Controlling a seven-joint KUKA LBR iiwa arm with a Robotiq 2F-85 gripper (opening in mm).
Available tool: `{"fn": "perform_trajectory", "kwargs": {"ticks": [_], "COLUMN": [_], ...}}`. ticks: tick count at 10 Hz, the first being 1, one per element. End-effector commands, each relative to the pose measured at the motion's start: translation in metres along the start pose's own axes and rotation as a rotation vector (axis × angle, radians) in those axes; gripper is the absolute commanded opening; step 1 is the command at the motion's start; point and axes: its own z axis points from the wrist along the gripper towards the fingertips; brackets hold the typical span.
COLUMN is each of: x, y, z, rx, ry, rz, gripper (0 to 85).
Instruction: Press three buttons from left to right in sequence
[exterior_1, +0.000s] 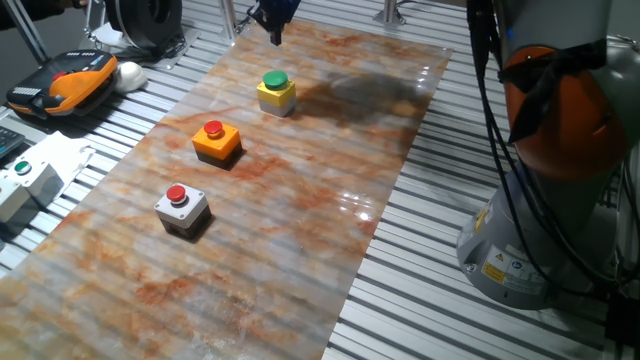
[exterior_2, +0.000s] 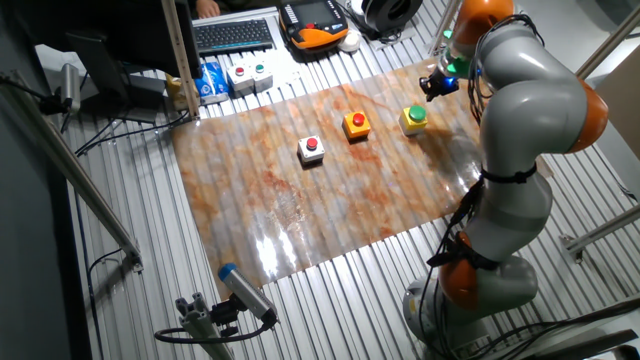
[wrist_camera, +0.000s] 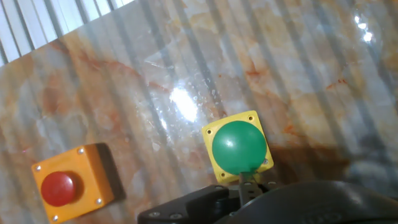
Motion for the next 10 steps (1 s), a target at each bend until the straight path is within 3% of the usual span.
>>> {"fn": "perform_trajectory", "kwargs": {"ticks": [1,3,10], "x": [-0.001,-0.002,-0.012], "y": [0.0,-0.001,-0.01], "z": [0.002,0.005,0.018], "rx": [0.004,0.016,0.003], "ry": [-0.001,-0.005,-0.01], "rz": [0.0,-0.005,-0.018], "gripper": [0.0,0.0,0.0]}}
